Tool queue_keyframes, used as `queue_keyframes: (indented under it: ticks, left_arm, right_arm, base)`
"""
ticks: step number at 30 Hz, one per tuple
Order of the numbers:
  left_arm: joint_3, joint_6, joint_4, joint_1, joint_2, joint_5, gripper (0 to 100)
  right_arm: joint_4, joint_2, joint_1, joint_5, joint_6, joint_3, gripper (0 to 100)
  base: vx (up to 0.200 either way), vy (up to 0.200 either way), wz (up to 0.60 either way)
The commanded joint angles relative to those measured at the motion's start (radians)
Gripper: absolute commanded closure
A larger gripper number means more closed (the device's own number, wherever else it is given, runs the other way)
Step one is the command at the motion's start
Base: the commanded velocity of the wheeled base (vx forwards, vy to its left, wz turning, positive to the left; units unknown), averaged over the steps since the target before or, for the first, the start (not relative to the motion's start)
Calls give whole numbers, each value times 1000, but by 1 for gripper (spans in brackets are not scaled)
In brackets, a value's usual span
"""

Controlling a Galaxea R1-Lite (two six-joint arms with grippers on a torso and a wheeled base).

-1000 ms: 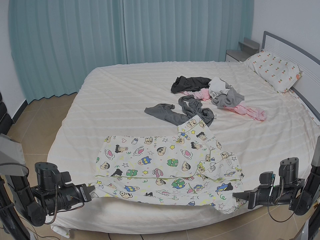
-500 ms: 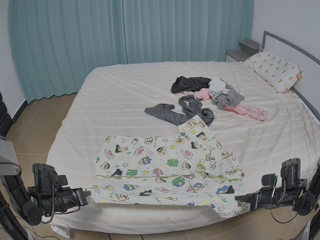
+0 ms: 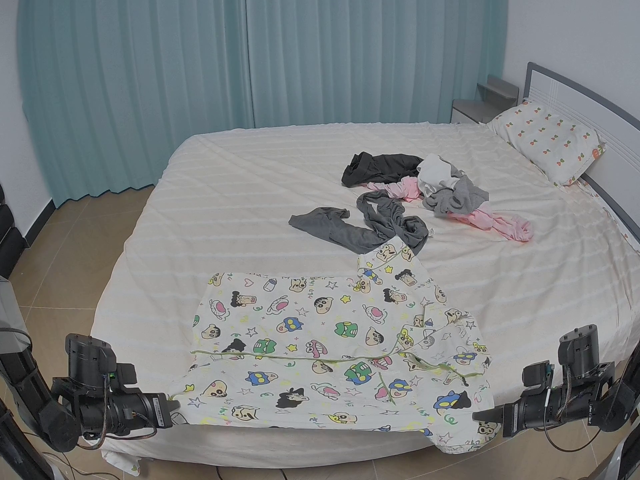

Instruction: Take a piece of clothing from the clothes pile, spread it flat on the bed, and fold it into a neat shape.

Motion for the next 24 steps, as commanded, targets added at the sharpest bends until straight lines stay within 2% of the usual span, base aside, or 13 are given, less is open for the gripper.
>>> queue_keyframes:
  ticks: [1, 21, 24]
  left_arm:
    - [13, 8, 3, -1, 10, 0, 100]
    - [-231, 1, 11, -1, 158, 4, 100]
    - [-289, -1, 79, -4, 178, 5, 100]
  right_arm:
    - [-2, 17, 0, 0, -3, 15, 100]
    - [-48, 102, -29, 0, 12, -110, 100]
    - [-48, 145, -32, -5, 49, -159, 100]
  base:
    - [0, 0, 0]
    - [0, 0, 0]
    - [0, 0, 0]
